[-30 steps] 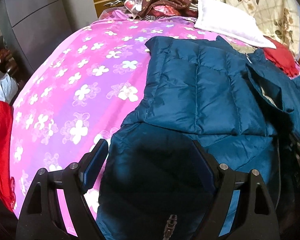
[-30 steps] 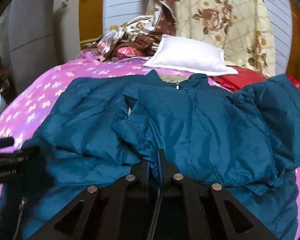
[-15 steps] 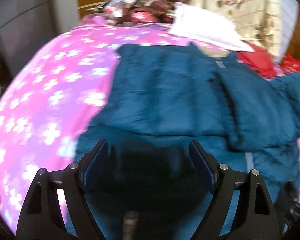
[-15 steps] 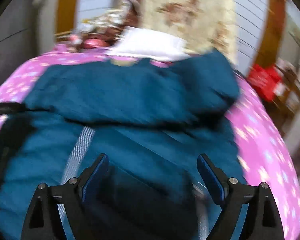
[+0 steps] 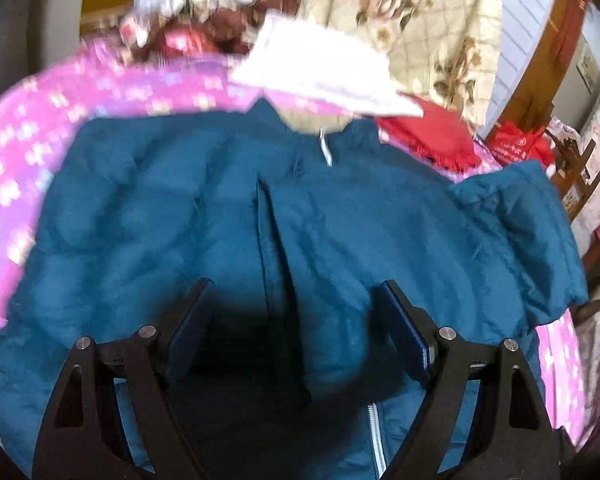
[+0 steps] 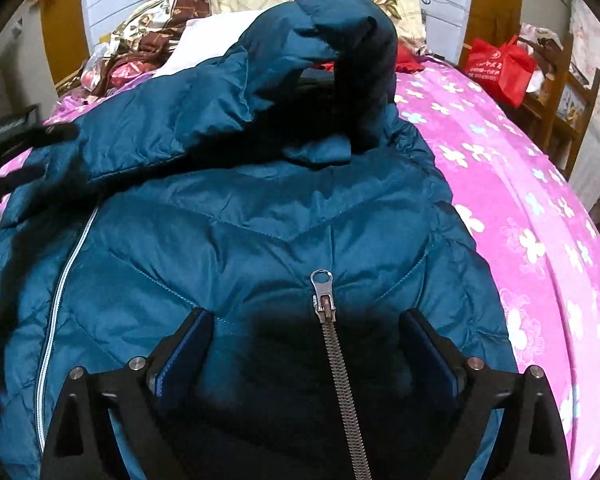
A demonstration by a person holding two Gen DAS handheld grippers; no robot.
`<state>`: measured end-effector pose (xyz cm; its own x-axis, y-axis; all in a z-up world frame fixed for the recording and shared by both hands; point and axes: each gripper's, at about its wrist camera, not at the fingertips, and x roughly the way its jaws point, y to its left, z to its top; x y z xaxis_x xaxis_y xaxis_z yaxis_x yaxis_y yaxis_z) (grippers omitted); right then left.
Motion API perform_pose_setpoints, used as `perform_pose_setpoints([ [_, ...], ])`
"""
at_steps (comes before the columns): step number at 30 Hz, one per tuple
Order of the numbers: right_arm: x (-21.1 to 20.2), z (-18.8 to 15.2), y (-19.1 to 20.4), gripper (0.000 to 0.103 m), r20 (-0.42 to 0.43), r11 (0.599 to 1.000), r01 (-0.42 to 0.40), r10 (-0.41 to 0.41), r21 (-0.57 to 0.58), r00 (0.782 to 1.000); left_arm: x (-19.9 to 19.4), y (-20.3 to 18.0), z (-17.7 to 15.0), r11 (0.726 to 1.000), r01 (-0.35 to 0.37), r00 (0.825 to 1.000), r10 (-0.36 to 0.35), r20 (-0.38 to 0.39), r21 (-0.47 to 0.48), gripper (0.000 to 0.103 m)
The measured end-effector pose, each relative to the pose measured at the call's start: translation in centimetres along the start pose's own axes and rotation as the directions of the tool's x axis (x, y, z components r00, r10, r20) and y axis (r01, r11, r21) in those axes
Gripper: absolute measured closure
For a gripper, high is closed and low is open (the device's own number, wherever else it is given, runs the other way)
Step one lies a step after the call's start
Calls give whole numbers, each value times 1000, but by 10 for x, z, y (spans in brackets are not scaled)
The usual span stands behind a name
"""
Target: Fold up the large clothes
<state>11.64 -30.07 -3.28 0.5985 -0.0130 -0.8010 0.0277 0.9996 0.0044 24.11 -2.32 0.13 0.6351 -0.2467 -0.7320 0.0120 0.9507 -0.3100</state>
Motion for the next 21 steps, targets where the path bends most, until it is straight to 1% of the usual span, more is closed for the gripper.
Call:
perform_pose_setpoints([
  [1, 2, 1, 1, 8, -2, 1000, -1, 1, 1, 1000, 9, 1, -2, 1000, 8, 1000, -8, -26, 1, 21],
  [2, 2, 2, 1, 8, -4, 1000, 3, -3, -3, 1000, 10, 1, -4, 1000, 6, 1000, -6, -20, 8, 28],
  [3, 3, 2, 2, 7, -6, 1000, 8, -8, -7, 1000, 7, 0, -5, 1000, 24, 1000, -24, -12, 15, 38],
  [4, 3, 2, 3, 7, -7, 1000, 14, -14, -11, 1000, 4, -1, -6, 999, 45, 999, -45, -13, 19, 67],
  [5, 3, 2, 4, 6, -7, 1000, 18, -18, -13, 1000, -1, -3, -4, 998, 61, 998, -61, -12, 24, 86],
  [6, 5, 4, 9, 5, -7, 1000, 21, -21, -15, 1000, -6, -5, -5, 997, 73, 997, -73, 0, 26, 90],
  [7, 5, 3, 9, 5, -7, 1000, 23, -23, -15, 1000, -11, -7, -5, 996, 79, 997, -80, 14, 32, 93],
  [11, 7, 4, 8, 2, -9, 1000, 18, -18, -2, 1000, -43, -10, -6, 997, 56, 994, -60, 95, 46, 95],
  [13, 7, 3, 7, 2, -9, 1000, 14, -14, 2, 1000, -59, 0, -3, 999, 35, 990, -38, 138, 26, 95],
  [14, 7, 3, 6, 1, -9, 1000, 12, -12, 4, 1000, -68, 9, -2, 1000, 27, 988, -27, 154, 1, 95],
  [17, 8, 2, 5, 0, -9, 1000, 6, -6, 8, 1000, -81, 35, 2, 998, 26, 986, -14, 167, -65, 95],
  [19, 9, 2, 4, 0, -9, 1000, 3, -3, 10, 1000, -87, 52, 3, 996, 1, 984, 16, 180, -91, 95],
  [21, 10, 2, 4, 0, -14, 1000, -2, 2, 9, 1000, -78, 69, 2, 993, -38, 987, 54, 154, -108, 95],
])
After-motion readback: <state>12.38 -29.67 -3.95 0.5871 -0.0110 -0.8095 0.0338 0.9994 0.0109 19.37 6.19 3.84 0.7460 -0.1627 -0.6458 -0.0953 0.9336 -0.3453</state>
